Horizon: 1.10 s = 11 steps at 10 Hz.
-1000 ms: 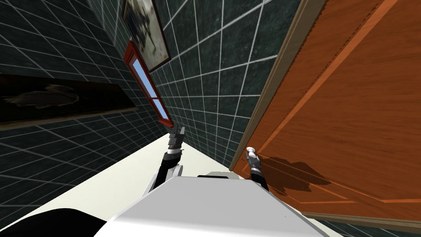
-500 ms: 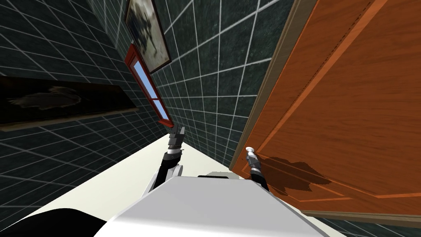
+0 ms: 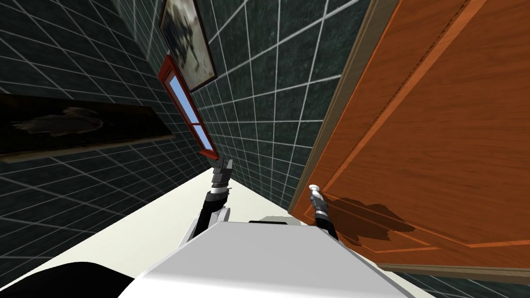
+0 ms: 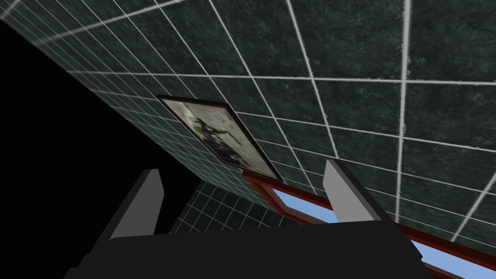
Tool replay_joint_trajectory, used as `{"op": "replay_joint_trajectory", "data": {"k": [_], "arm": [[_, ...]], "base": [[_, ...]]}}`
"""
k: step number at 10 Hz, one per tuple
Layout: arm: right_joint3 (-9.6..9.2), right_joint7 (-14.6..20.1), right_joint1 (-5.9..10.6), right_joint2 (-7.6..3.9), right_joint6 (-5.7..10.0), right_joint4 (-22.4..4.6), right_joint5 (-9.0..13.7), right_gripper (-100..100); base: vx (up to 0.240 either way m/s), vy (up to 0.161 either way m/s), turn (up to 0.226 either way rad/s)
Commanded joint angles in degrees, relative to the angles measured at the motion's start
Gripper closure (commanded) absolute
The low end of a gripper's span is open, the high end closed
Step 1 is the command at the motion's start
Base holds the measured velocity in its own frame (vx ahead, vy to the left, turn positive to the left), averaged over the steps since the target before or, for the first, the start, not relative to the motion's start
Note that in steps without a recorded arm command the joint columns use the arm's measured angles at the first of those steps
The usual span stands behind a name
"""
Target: Pull the door open
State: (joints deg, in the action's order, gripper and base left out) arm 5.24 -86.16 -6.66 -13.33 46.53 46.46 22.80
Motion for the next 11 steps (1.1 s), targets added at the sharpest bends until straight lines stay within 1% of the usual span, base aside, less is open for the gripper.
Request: {"op": "replay_joint_trajectory", "data": {"k": [1,4,7,8,11], "arm": [[-0.56,1.97,-0.06,0.38,-0.24,0.28,0.37,100],[-1.34,5.48,0.44,0.29,0.01,-0.40,1.04,100],[-2.44,10.35,1.16,0.18,0.37,-1.36,1.99,100],[-2.44,10.56,1.16,0.18,0.37,-1.36,1.99,100],[-3.55,15.62,1.89,0.06,0.73,-2.34,2.96,100]], "base": [[-0.023,0.000,0.002],[-0.021,-0.003,0.003],[-0.027,-0.002,0.005],[-0.021,-0.001,0.007],[-0.023,-0.003,0.005]]}}
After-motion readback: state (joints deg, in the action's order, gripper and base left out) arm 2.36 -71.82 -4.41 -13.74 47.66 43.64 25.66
